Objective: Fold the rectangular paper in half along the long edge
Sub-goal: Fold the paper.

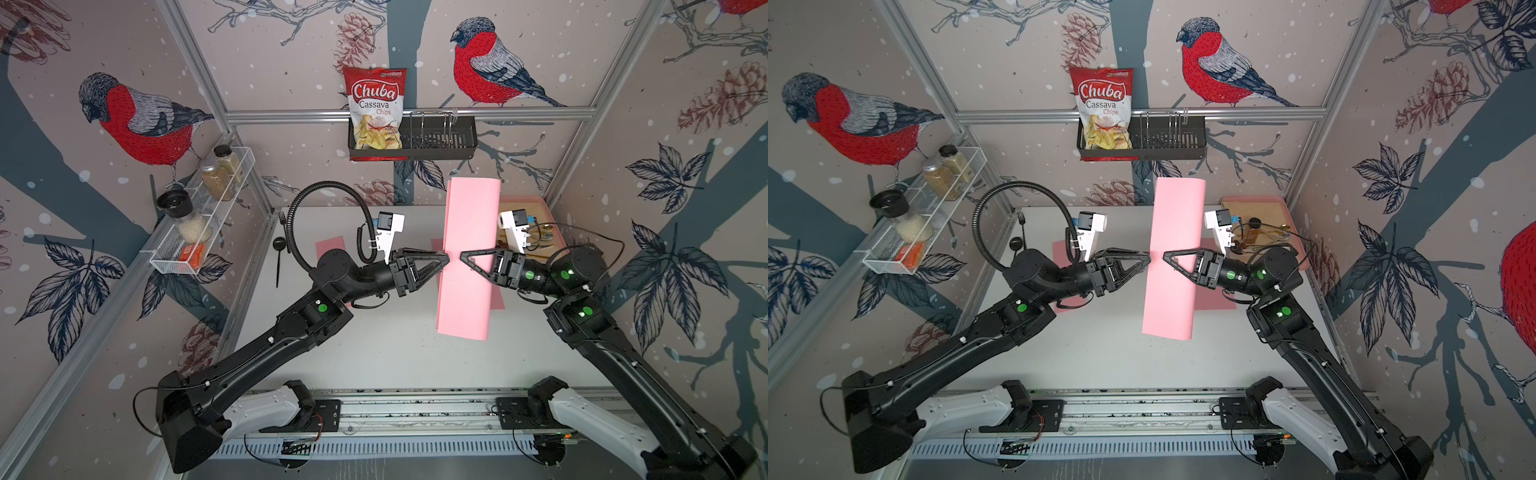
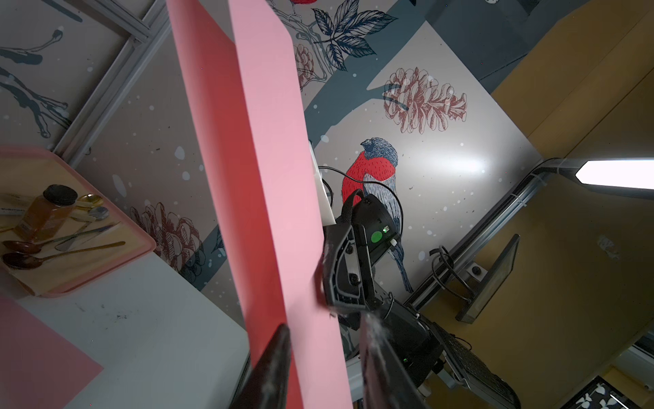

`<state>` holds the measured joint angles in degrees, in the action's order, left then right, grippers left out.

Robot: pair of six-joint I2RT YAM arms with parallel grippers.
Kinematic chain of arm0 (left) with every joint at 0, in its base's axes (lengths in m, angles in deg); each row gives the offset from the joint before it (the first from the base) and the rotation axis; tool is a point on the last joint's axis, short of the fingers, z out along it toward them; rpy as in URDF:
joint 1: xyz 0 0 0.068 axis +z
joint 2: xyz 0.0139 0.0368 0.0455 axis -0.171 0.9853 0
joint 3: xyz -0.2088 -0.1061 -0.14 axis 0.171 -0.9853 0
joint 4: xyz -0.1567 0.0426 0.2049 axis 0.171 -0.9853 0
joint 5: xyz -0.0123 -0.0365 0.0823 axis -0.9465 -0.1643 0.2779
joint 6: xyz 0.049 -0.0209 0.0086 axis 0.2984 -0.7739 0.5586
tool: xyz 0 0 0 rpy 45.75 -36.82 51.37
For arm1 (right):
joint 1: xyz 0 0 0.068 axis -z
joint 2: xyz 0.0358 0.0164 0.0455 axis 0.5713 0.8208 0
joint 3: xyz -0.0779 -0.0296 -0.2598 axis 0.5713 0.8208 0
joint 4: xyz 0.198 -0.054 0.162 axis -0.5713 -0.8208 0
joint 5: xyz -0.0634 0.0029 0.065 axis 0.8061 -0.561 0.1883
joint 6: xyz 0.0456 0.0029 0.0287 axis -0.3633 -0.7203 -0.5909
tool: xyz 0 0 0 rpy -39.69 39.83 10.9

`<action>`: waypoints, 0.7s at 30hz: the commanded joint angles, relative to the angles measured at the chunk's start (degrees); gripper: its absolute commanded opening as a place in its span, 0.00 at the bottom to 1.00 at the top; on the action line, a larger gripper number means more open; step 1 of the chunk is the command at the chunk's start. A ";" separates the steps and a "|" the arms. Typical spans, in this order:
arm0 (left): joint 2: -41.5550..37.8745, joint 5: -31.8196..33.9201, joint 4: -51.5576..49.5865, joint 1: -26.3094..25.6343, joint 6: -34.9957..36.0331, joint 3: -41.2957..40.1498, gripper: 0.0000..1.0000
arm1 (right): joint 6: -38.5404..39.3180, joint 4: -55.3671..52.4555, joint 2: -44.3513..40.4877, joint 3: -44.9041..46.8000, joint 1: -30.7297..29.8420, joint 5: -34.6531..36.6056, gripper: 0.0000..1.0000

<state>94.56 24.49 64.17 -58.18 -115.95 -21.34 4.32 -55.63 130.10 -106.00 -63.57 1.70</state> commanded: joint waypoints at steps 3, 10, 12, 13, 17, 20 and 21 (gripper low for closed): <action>-1.97 5.05 -5.29 0.02 5.43 0.76 0.43 | 0.56 1.80 -0.94 -1.07 0.15 -3.50 0.39; -1.23 3.11 -1.41 0.00 4.45 0.08 0.52 | 0.65 2.56 -1.69 -1.48 -0.59 -4.67 0.38; -0.77 2.27 -0.26 0.00 3.75 0.12 0.54 | 0.72 2.51 -1.66 -1.52 -0.74 -4.51 0.38; -0.52 1.70 0.53 0.07 3.23 0.16 0.54 | 0.72 2.42 -1.52 -1.44 -0.73 -4.43 0.39; -0.01 0.17 3.74 0.07 1.23 -0.35 0.55 | 0.56 3.03 -1.39 -1.26 -1.13 -4.33 0.38; 0.37 -0.92 6.63 0.08 -0.39 -1.06 0.56 | 0.56 3.21 -1.21 -1.17 -1.45 -4.01 0.38; 0.52 -1.24 7.50 0.04 -0.88 -1.06 0.57 | 0.55 3.21 -1.22 -1.17 -1.54 -3.96 0.38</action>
<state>94.85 25.56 65.52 -58.18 -114.71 -22.24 4.59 -55.06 128.88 -107.09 -64.86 -2.04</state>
